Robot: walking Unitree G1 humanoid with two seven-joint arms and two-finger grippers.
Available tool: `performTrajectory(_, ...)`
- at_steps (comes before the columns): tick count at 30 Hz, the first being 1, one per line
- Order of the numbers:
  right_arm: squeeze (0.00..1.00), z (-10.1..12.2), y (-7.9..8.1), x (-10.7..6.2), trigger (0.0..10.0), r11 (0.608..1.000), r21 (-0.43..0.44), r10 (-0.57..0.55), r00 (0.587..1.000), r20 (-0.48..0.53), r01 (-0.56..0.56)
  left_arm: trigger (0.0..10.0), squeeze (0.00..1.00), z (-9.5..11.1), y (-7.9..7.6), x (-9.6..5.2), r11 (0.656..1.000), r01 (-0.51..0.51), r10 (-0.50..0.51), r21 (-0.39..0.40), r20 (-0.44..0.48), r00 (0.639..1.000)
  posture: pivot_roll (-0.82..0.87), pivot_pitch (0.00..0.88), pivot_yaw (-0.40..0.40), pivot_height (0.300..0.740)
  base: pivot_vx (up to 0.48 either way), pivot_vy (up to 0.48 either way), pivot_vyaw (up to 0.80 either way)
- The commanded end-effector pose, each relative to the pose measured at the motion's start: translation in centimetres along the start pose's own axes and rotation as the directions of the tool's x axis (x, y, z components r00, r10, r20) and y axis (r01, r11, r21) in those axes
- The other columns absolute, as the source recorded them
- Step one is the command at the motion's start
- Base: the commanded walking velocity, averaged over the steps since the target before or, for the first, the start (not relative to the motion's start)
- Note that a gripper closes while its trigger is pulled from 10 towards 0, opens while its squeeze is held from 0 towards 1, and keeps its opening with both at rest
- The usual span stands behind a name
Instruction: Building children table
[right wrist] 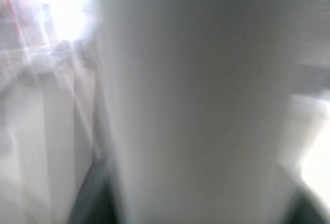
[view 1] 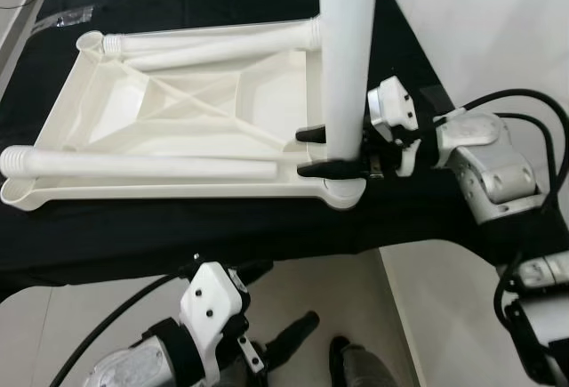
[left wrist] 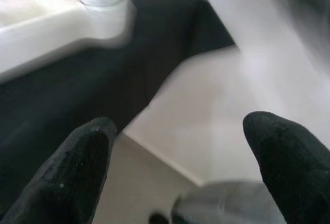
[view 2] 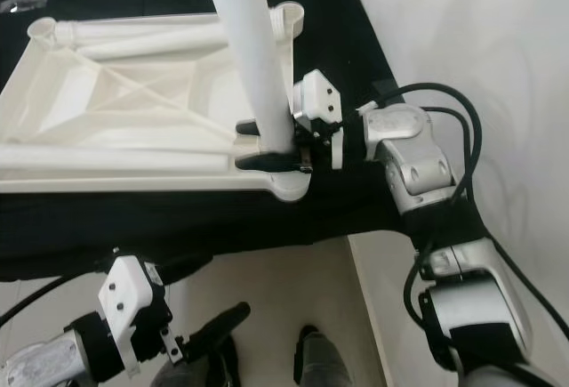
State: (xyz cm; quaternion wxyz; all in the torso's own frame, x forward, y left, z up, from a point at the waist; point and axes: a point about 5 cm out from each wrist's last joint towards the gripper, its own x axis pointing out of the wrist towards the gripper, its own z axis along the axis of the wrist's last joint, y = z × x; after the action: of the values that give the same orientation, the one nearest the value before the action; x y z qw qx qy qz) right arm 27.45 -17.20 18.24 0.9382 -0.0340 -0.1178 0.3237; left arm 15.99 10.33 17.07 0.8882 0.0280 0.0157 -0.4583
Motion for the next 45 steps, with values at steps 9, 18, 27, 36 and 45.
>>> performTrajectory(9, 0.00, 3.2, -4.7, 5.4, 10.0, 0.992, -0.125, -0.028, 0.929, -0.369, -0.020, 10.0, 0.00, -0.5, 0.2, 0.0, 1.000, -0.018, 0.018, 0.004, -0.007, 1.000, 0.02, 0.327, 0.066, 0.740, 0.000, 0.000, 0.00)
performTrajectory(18, 0.00, 6.3, -2.4, 6.8, 10.0, 0.987, -0.128, -0.117, 0.980, -0.163, 0.097, 10.0, 0.00, -0.6, 0.6, 0.3, 1.000, -0.025, 0.025, 0.014, -0.006, 1.000, 0.01, 0.315, 0.070, 0.740, 0.000, 0.000, 0.00)
performTrajectory(27, 0.00, 7.7, -3.9, 7.6, 10.0, 0.986, -0.123, -0.131, 0.982, -0.133, 0.115, 10.0, 0.00, -0.7, 0.8, 0.5, 0.999, -0.043, 0.043, 0.027, 0.004, 0.999, 0.02, 0.302, 0.051, 0.740, 0.000, 0.000, 0.00)
performTrajectory(36, 0.00, 9.8, -4.7, 7.1, 10.0, 0.976, -0.181, 0.118, 0.992, -0.035, -0.122, 10.0, 0.00, -0.9, 1.1, 0.8, 0.998, -0.049, 0.049, 0.037, 0.003, 0.999, 0.02, 0.293, 0.049, 0.740, 0.000, 0.000, 0.00)
performTrajectory(45, 0.00, 9.4, -6.9, 6.2, 10.0, 0.977, -0.203, 0.051, 0.998, -0.039, -0.058, 10.0, 0.00, -1.0, 1.3, 0.9, 0.998, -0.051, 0.050, 0.047, 0.003, 0.999, 0.02, 0.285, 0.053, 0.740, 0.000, 0.000, 0.00)
